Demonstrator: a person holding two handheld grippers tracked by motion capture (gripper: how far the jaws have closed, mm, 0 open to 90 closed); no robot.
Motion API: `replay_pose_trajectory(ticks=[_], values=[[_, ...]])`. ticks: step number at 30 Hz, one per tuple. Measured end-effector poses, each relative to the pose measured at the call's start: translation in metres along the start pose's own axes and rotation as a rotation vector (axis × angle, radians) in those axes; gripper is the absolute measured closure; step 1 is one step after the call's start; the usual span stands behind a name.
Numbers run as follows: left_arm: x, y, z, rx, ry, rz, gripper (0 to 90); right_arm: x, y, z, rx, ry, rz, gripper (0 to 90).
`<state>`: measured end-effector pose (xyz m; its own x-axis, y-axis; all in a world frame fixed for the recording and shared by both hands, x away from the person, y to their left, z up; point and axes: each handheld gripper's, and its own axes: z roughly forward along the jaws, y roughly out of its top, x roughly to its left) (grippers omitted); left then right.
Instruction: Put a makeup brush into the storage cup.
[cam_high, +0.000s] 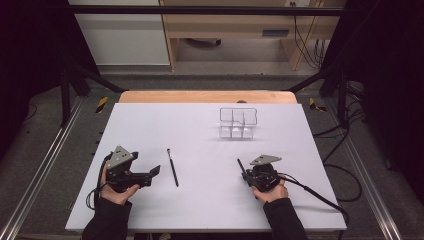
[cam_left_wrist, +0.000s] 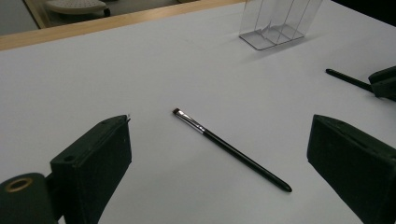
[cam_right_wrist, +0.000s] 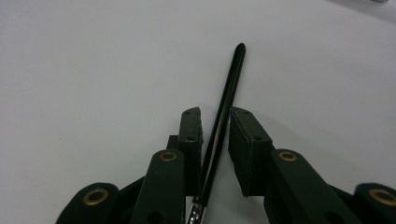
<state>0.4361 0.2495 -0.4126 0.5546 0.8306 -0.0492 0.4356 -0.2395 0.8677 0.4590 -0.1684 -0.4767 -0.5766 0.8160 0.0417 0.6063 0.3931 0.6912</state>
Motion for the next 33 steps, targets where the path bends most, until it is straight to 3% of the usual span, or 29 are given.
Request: replay_pose_trajectory(ticks=[6,12,17,22,30,33], values=[[0.0,0.0,0.0,0.0,0.0,0.0,5.8,0.003,-0.002,-0.005,0.026,-0.026,-0.004,80.9],[0.0,0.0,0.0,0.0,0.0,0.0,5.8,0.003,-0.002,-0.006,0.038,-0.021,-0.007,82.4],[-0.001,0.0,0.0,0.001,-0.002,0.001,5.8,-0.001,-0.001,-0.009,0.058,-0.019,-0.051,84.0],[-0.001,0.0,0.0,0.001,-0.003,0.0,5.8,-0.001,-0.001,-0.009,0.064,-0.011,-0.055,83.9],[0.0,0.0,0.001,0.005,-0.005,0.001,5.8,-0.004,0.004,-0.014,0.051,0.001,-0.032,70.6],[0.0,0.0,0.001,0.006,-0.007,0.001,5.8,-0.009,0.01,-0.022,0.065,-0.019,-0.039,65.8]])
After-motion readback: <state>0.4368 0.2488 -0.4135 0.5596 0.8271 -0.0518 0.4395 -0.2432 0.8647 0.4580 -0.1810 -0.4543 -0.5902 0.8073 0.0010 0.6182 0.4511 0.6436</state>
